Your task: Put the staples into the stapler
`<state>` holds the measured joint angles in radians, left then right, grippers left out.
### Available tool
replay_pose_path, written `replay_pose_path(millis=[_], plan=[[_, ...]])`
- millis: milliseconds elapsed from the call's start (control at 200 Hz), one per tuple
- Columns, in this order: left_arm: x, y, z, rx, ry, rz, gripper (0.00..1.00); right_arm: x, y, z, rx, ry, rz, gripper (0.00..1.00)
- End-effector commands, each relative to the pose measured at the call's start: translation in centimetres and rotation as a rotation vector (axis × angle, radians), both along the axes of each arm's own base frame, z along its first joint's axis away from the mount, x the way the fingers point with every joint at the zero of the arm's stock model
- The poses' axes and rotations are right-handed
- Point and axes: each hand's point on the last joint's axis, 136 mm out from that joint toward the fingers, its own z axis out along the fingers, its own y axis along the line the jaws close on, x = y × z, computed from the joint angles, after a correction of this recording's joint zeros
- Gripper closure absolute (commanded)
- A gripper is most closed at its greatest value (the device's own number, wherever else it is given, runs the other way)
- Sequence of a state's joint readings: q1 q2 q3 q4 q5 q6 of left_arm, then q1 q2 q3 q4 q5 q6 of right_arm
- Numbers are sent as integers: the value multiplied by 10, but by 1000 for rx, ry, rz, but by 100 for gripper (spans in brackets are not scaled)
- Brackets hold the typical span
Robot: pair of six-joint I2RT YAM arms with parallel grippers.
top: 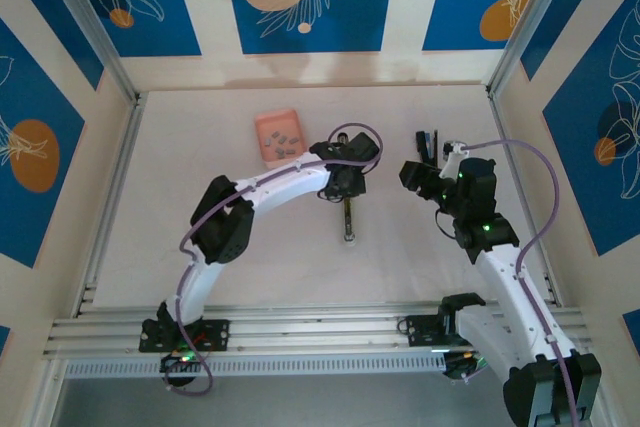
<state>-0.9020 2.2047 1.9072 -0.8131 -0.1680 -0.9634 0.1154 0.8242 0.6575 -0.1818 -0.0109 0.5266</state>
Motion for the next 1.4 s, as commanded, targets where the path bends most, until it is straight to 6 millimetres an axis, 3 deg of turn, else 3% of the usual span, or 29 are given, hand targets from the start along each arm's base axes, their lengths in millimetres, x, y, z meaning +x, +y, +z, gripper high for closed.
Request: replay_pose_path(millis=[0, 305, 725, 830, 1085, 1265, 1396], plan=[[-6, -15, 6, -38, 22, -2, 100, -5, 1, -14, 27, 55, 5, 35], [-13, -34, -3, -45, 41, -85, 100, -6, 0, -19, 29, 70, 1, 35], [-18, -41, -13, -57, 68, -102, 97, -7, -1, -19, 36, 79, 4, 35], [-17, -41, -14, -57, 67, -99, 90, -7, -1, -20, 37, 82, 3, 35], [-16, -42, -12, -61, 56, -93, 60, -7, -2, -18, 39, 83, 3, 34], [-15, -42, -3, -71, 43, -99, 57, -8, -2, -16, 39, 83, 4, 35], [-12, -39, 17, -84, 3, -109, 56, -8, -2, -15, 33, 95, 11, 35]])
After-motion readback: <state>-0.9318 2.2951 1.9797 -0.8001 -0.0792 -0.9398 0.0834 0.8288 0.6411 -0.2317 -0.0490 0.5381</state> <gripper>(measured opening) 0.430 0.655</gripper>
